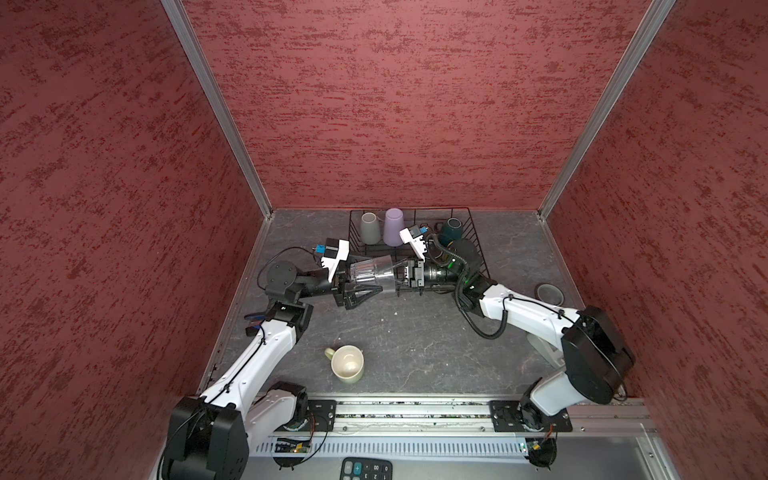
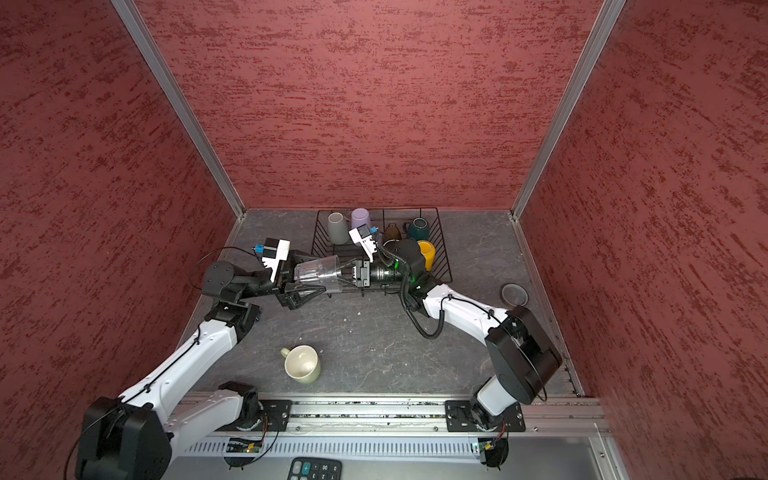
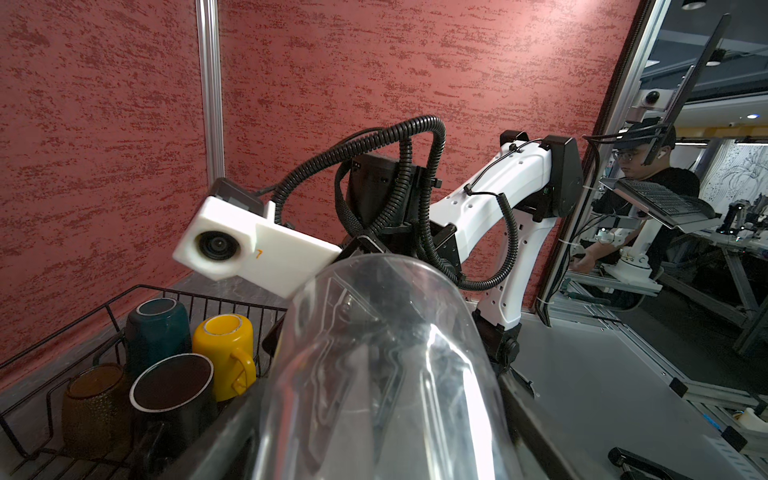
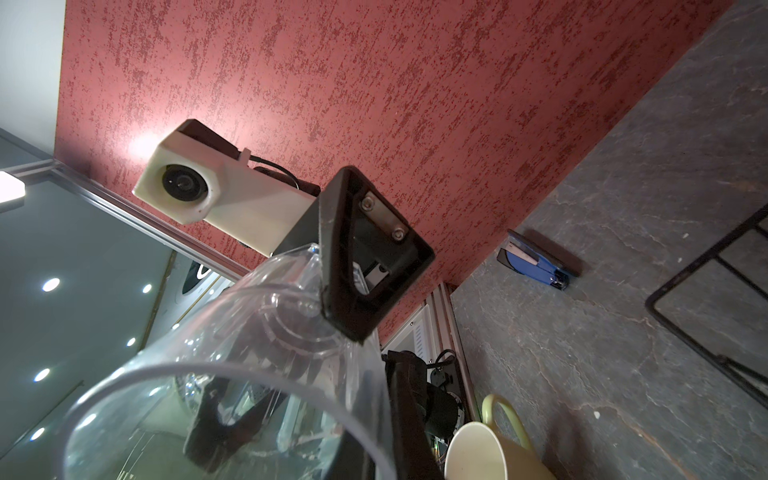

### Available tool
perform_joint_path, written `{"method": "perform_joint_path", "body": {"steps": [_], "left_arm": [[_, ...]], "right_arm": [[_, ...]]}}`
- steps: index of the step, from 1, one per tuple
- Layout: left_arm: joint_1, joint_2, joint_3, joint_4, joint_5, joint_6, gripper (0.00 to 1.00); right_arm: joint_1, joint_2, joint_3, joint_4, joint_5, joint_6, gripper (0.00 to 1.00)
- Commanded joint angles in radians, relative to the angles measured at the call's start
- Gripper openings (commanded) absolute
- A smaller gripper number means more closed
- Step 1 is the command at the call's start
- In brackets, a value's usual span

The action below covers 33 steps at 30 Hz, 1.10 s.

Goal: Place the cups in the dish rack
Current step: 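Grasp the clear cup's base with the left gripper while the right holds it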

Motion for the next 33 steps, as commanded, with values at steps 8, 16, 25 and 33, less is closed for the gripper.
{"method": "perform_joint_path", "body": {"steps": [8, 16, 25, 33], "left_arm": [[-0.008, -0.008, 0.087, -0.200, 0.002, 0.045, 0.43], [0.004, -0.063, 0.077, -0.210, -0.058, 0.060, 0.00], [0.011, -0.125, 0.058, -0.188, -0.123, 0.090, 0.00], [0.005, -0.117, 0.200, -0.556, -0.240, 0.223, 0.00]], "right_arm": [[0.015, 0.020, 0.059, 0.119, -0.042, 0.049, 0.00], [0.015, 0.012, 0.062, 0.080, -0.019, 0.031, 0.20], [-0.015, -0.053, 0.049, -0.117, 0.061, -0.073, 0.42], [-0.111, -0.199, 0.093, -0.695, 0.459, -0.348, 0.61]]}}
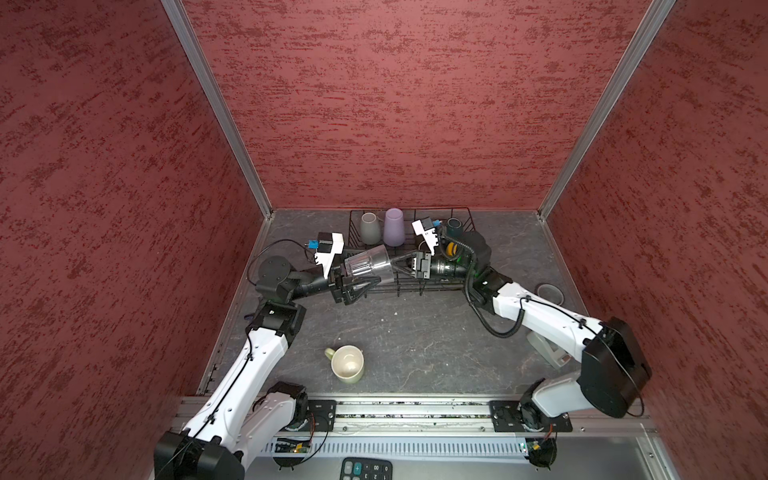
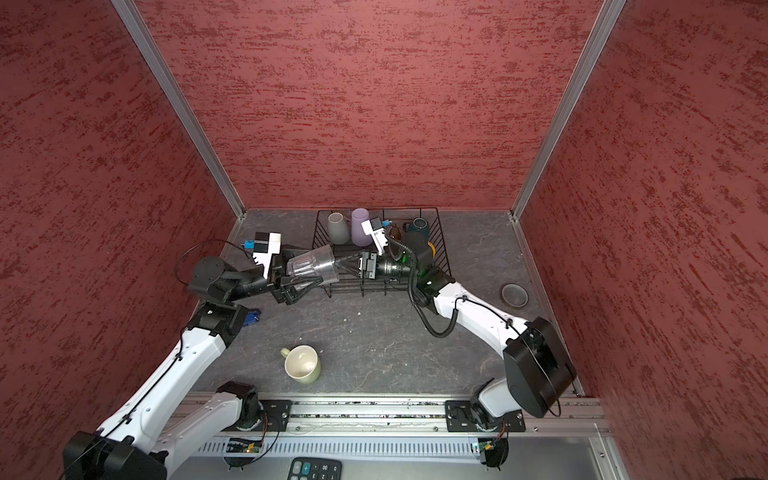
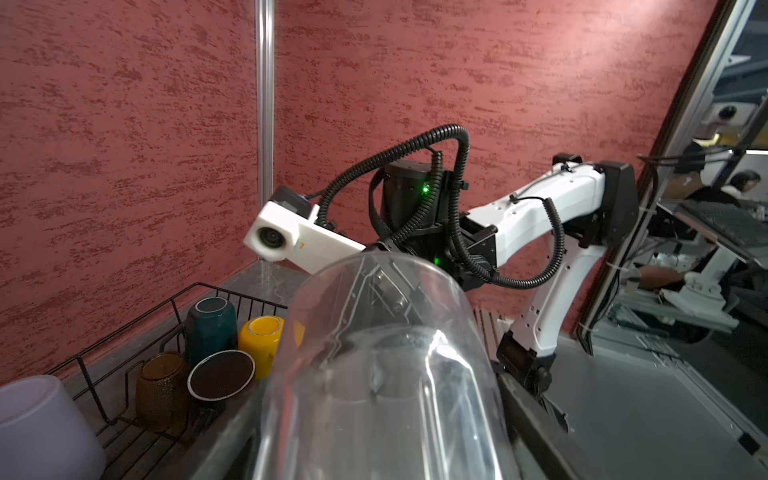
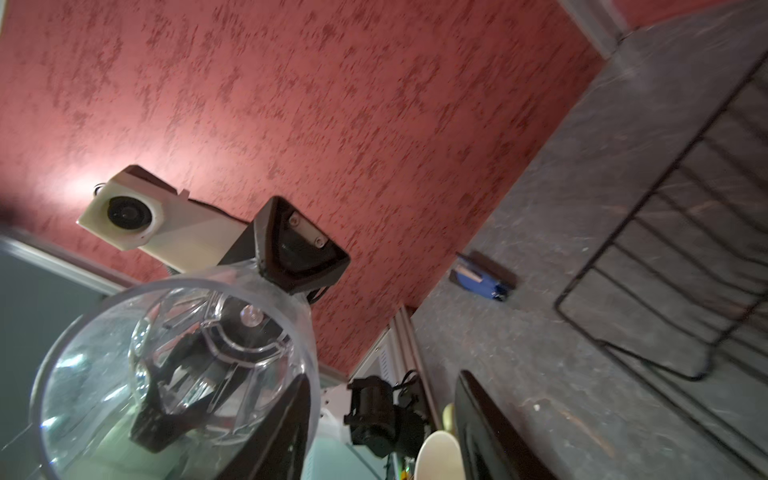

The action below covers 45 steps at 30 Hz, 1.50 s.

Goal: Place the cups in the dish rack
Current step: 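Grasp the clear cup's base with the left gripper while the right holds it, then lower the clear cup upside down into the rack with the left gripper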

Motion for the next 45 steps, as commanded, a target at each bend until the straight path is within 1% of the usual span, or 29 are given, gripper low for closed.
{"method": "perform_joint_path", "body": {"steps": [1, 2, 3, 5, 6, 11, 16, 20, 28, 33, 35, 40, 45], "left_arm": [[-0.007, 0.004, 0.123, -0.269, -0.124, 0.118, 0.00], [-0.011, 0.013, 0.152, -0.326, -0.179, 0.132, 0.00], [-0.011, 0.025, 0.177, -0.369, -0.229, 0.140, 0.00], [-0.013, 0.048, 0.220, -0.443, -0.318, 0.144, 0.00], [-0.013, 0.063, 0.248, -0.487, -0.360, 0.146, 0.00], [-0.033, 0.195, 0.426, -0.730, -0.554, 0.162, 0.00], [-0.096, 0.361, 0.603, -0.936, -0.769, 0.188, 0.00], [-0.131, 0.487, 0.722, -1.049, -0.879, 0.177, 0.00], [-0.160, 0.723, 0.959, -1.264, -0.943, 0.179, 0.00], [-0.167, 0.870, 1.116, -1.382, -0.988, 0.173, 0.00], [-0.173, 0.919, 1.159, -1.408, -1.025, 0.174, 0.00], [-0.172, 1.031, 1.252, -1.457, -1.039, 0.178, 0.00], [-0.171, 1.141, 1.354, -1.501, -1.081, 0.184, 0.00]], "right_arm": [[-0.033, -0.089, 0.066, -0.409, 0.345, -0.221, 0.64], [-0.033, -0.115, 0.078, -0.496, 0.454, -0.271, 0.67], [-0.035, -0.140, 0.082, -0.553, 0.539, -0.312, 0.71], [-0.044, -0.186, 0.073, -0.606, 0.630, -0.361, 0.77], [-0.052, -0.208, 0.064, -0.621, 0.656, -0.373, 0.80], [-0.086, -0.256, 0.047, -0.653, 0.698, -0.397, 0.89], [-0.099, -0.278, 0.033, -0.643, 0.712, -0.403, 0.95], [-0.110, -0.303, 0.016, -0.636, 0.750, -0.405, 0.98], [-0.123, -0.360, -0.048, -0.623, 0.762, -0.405, 0.99], [-0.130, -0.376, -0.059, -0.628, 0.758, -0.412, 0.99], [-0.133, -0.379, -0.064, -0.626, 0.755, -0.413, 0.99], [-0.138, -0.375, -0.070, -0.621, 0.739, -0.411, 0.99], [-0.139, -0.374, -0.079, -0.615, 0.724, -0.399, 0.99]]}}
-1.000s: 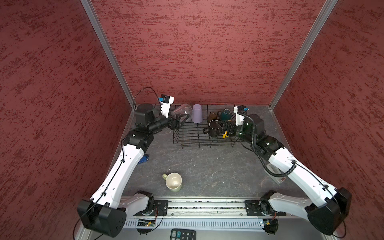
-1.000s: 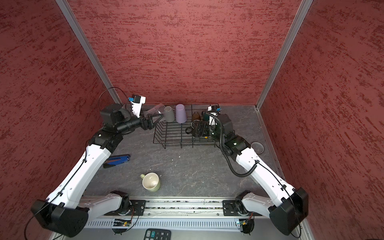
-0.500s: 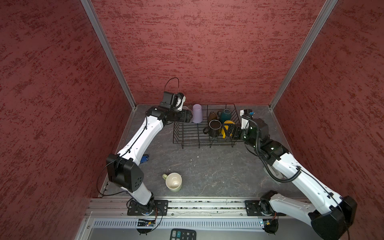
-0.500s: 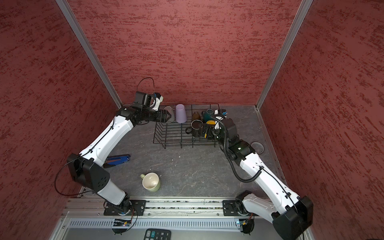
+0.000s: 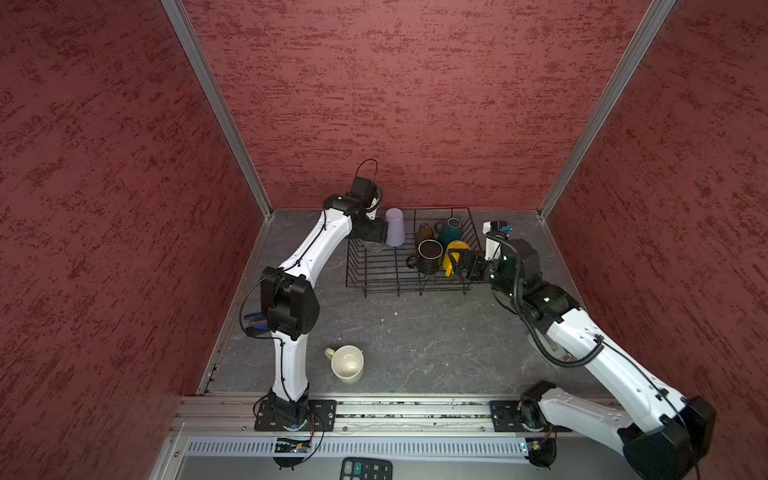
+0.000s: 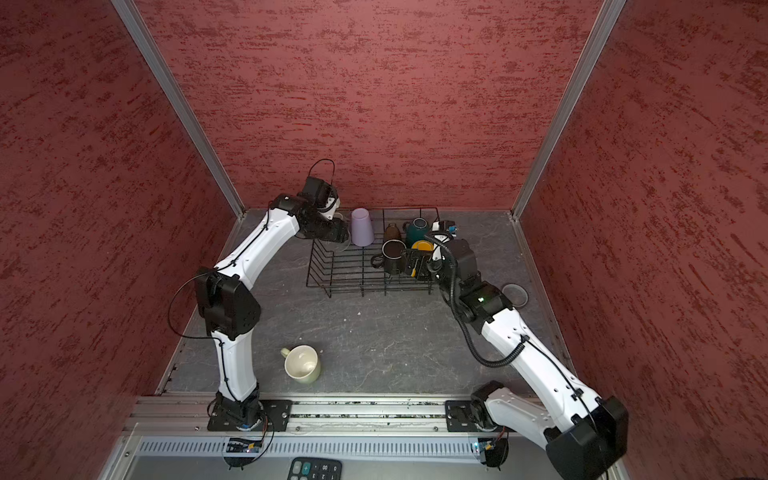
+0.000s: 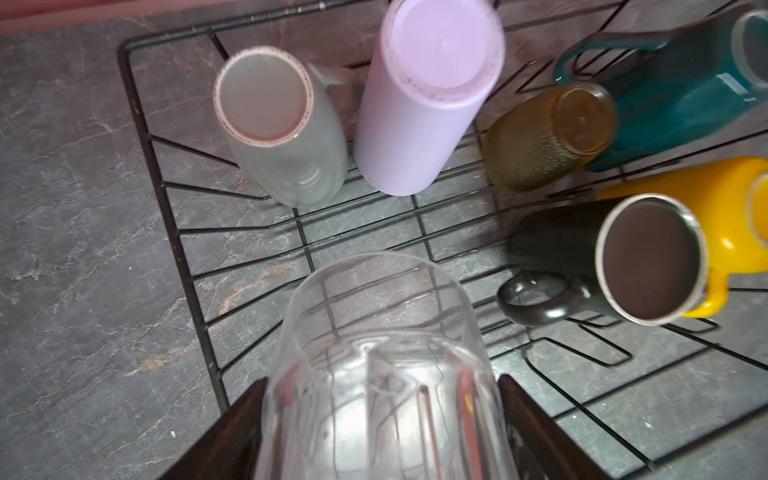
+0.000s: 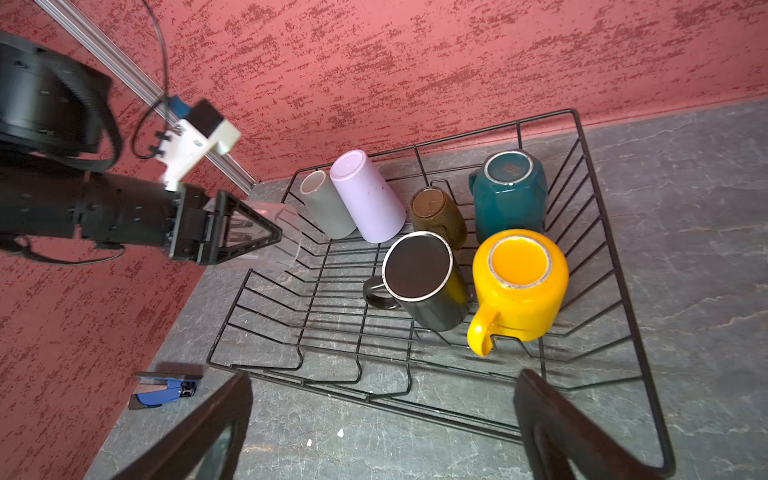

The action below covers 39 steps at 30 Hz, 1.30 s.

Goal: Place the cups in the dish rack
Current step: 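Lower the clear cup upside down into the rack with the left gripper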

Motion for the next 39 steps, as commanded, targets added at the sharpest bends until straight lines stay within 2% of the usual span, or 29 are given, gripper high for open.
{"method": "perform_joint_path", "body": {"steps": [1, 12, 27, 31, 35, 39], "left_arm": [[0.000, 0.045, 0.061, -0.041, -0.044, 0.020, 0.00], [0.022, 0.208, 0.183, -0.064, -0.033, 0.023, 0.00], [0.031, 0.392, 0.321, -0.161, -0.101, 0.024, 0.01], [0.034, 0.406, 0.322, -0.154, -0.084, 0.021, 0.11], [0.037, 0.422, 0.327, -0.158, -0.079, 0.019, 0.33], [0.042, 0.433, 0.330, -0.162, -0.075, 0.016, 0.49]], "right_arm": [[-0.007, -0.013, -0.021, 0.013, -0.005, 0.006, 0.99], [-0.010, -0.023, -0.049, 0.015, -0.010, 0.021, 0.99], [-0.011, -0.020, -0.059, 0.015, -0.024, 0.036, 0.99], [-0.010, -0.017, -0.060, 0.018, -0.029, 0.037, 0.99], [-0.010, -0.016, -0.059, 0.016, -0.029, 0.037, 0.99], [-0.010, -0.017, -0.061, 0.014, -0.029, 0.037, 0.99]]}}
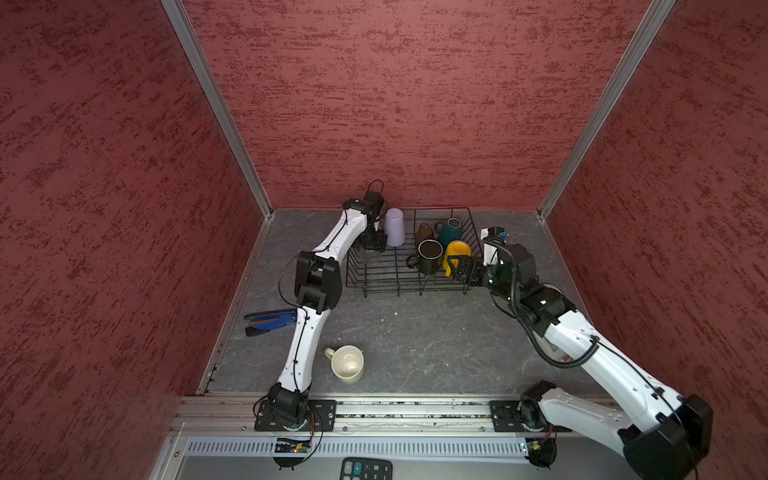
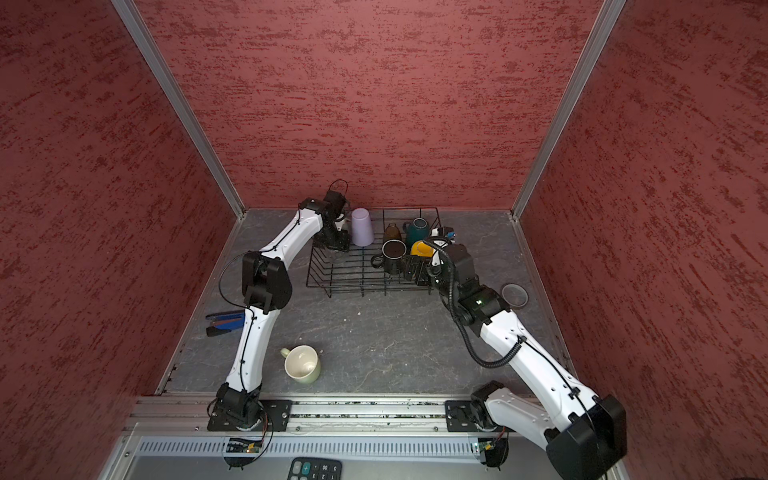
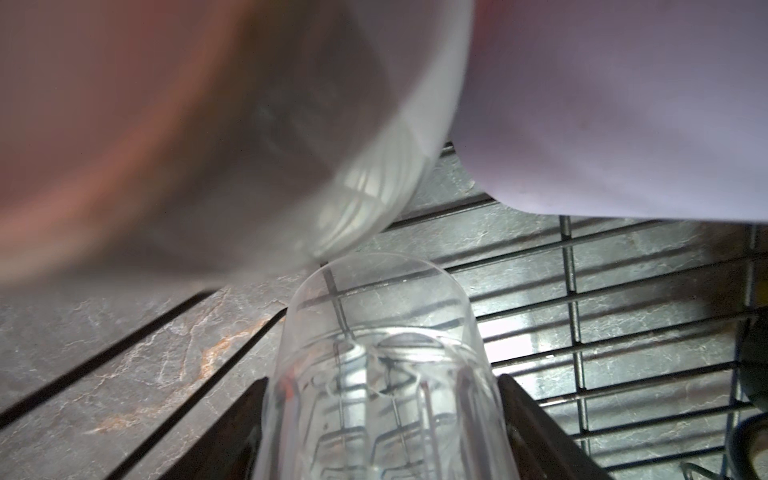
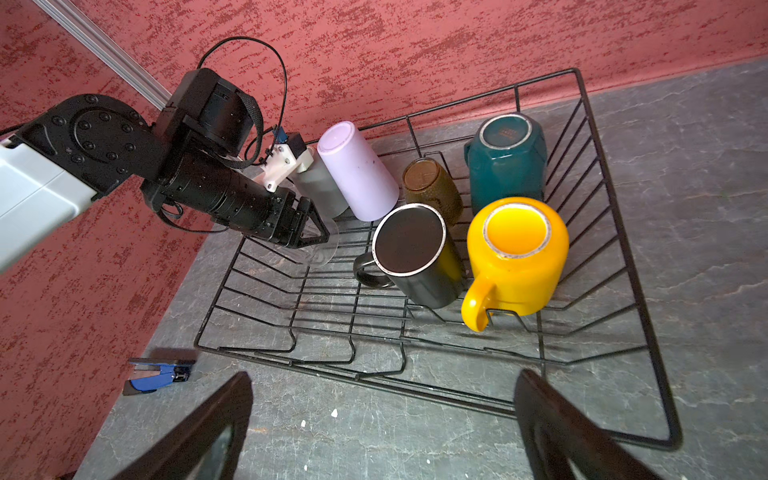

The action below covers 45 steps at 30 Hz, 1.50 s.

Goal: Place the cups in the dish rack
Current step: 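Lower the clear cup upside down into the rack with the left gripper, then open and lift the left gripper while the right moves to the pale green mug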

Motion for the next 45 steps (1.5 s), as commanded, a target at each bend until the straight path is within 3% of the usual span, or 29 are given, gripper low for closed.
{"method": "perform_joint_path", "body": {"steps": [1, 10, 19, 30, 41, 45], "left_arm": [[0.013, 0.032, 0.023, -0.007, 0.008, 0.002, 0.51], [0.008, 0.032, 0.022, -0.003, 0.012, 0.026, 0.80], [0.007, 0.010, 0.020, 0.002, 0.054, 0.017, 1.00], [0.011, -0.119, -0.059, 0.061, 0.067, 0.000, 0.99], [0.007, -0.338, -0.121, 0.143, 0.082, -0.028, 1.00], [0.007, -0.478, -0.229, 0.225, 0.020, -0.029, 0.99]], "right_arm": [[-0.009, -0.012, -0.010, 0.012, -0.011, 0.010, 0.99], [-0.009, -0.012, -0.014, 0.014, -0.013, 0.013, 0.99], [-0.011, 0.009, -0.005, 0.026, -0.014, 0.001, 0.99], [-0.011, 0.029, 0.096, -0.048, -0.007, -0.061, 0.99], [-0.007, 0.064, 0.134, -0.061, -0.104, -0.076, 0.99], [0.079, 0.153, 0.204, -0.157, -0.056, -0.095, 0.99]]}}
